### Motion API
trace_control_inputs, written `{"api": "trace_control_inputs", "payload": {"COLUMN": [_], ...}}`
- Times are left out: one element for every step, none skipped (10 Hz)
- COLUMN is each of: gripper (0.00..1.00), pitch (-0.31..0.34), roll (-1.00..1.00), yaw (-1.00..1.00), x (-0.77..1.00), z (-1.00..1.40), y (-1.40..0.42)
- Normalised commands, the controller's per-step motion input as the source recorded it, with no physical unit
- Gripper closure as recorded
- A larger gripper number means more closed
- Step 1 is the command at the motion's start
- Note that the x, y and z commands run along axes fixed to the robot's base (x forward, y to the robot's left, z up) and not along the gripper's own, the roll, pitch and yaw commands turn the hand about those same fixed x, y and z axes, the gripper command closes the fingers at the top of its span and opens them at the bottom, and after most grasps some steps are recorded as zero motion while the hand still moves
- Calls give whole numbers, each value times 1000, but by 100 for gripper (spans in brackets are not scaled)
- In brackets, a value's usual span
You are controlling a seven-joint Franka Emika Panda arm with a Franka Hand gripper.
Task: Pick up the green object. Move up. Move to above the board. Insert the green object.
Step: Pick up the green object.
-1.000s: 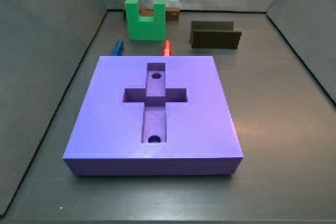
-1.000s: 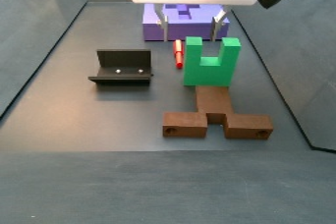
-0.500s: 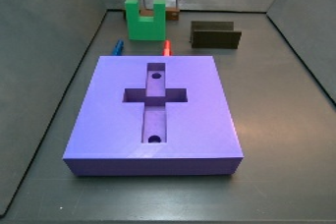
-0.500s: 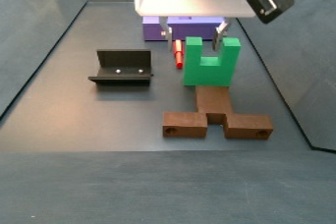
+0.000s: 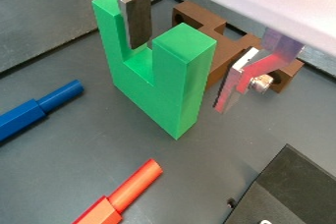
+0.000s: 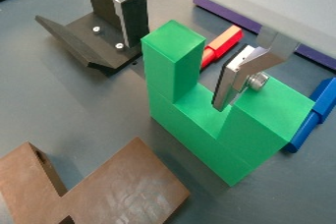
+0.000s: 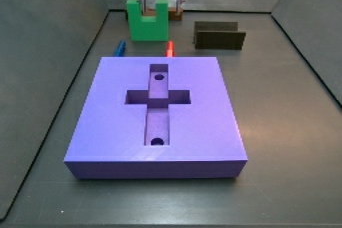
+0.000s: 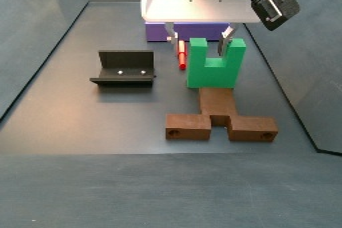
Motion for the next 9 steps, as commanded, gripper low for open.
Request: {"api": "trace_control_inputs", "payload": {"gripper": [100, 100, 100, 100, 100, 100, 100, 100, 100], "pitch": [0, 0, 0, 0, 0, 0, 0, 0, 0], "roll": [0, 0, 0, 0, 0, 0, 0, 0, 0], "yaw": [0, 0, 0, 0, 0, 0, 0, 0, 0], "x": [0, 0, 0, 0, 0, 0, 0, 0, 0], "z": [0, 0, 0, 0, 0, 0, 0, 0, 0], "y": [0, 0, 0, 0, 0, 0, 0, 0, 0]}}
